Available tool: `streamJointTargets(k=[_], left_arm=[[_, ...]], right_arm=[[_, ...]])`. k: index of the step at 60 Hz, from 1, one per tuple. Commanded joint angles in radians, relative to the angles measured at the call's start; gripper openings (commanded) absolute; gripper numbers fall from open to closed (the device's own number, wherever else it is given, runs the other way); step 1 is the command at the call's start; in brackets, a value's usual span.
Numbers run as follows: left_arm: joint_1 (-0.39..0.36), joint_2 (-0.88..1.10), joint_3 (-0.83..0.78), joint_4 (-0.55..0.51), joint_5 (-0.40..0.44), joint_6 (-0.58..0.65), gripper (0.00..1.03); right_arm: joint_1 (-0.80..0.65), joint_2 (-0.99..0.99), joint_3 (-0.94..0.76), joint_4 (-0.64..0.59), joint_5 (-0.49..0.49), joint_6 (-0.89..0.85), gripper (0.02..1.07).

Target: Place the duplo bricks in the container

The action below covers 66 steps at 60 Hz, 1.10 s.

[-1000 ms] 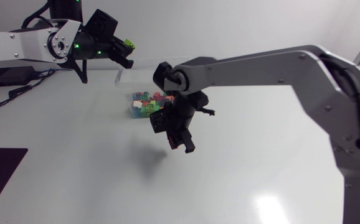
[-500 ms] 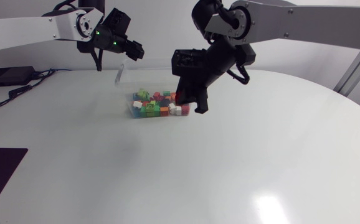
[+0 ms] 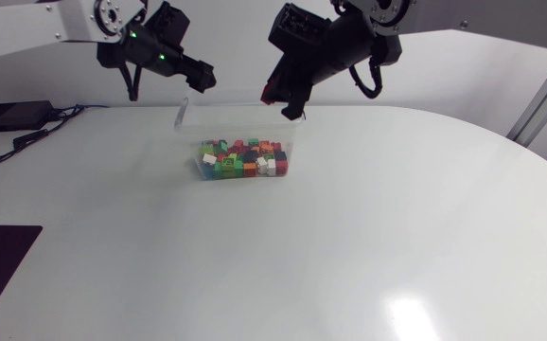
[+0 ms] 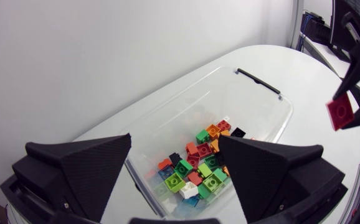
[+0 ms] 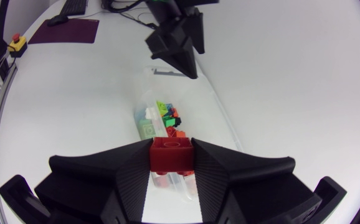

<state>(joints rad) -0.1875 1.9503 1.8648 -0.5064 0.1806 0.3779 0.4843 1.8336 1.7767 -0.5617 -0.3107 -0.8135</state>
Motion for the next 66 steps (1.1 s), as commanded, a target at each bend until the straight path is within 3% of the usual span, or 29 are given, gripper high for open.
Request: streamJointTargets(k=[1,22,32,38,43,46,66], left_arm=[[0.008,-0.091,-0.052,-0.018,0.000,0.019,0.99],[-0.012,-0.329,-0.240,-0.055,0.000,0.007,0.99],[-0.013,-0.429,-0.332,-0.057,0.000,0.007,0.99],[-0.013,-0.493,-0.394,-0.055,0.000,0.007,0.99],[-0.013,-0.547,-0.434,-0.055,0.000,0.009,0.99],[-0.012,-0.579,-0.460,-0.055,0.000,0.010,0.99],[0.019,-0.806,-0.644,-0.044,-0.010,0.006,0.99]], right_arm=[[-0.012,-0.007,0.035,0.036,-0.004,0.062,0.28],[-0.013,0.095,0.043,0.307,0.005,0.269,0.28],[0.002,0.179,0.086,0.364,0.033,0.318,0.29],[0.013,0.253,0.132,0.378,0.068,0.326,0.52],[0.023,0.288,0.155,0.378,0.113,0.323,0.93],[0.027,0.293,0.156,0.379,0.128,0.320,1.00],[0.011,0.044,-0.063,0.453,0.234,0.301,1.01]])
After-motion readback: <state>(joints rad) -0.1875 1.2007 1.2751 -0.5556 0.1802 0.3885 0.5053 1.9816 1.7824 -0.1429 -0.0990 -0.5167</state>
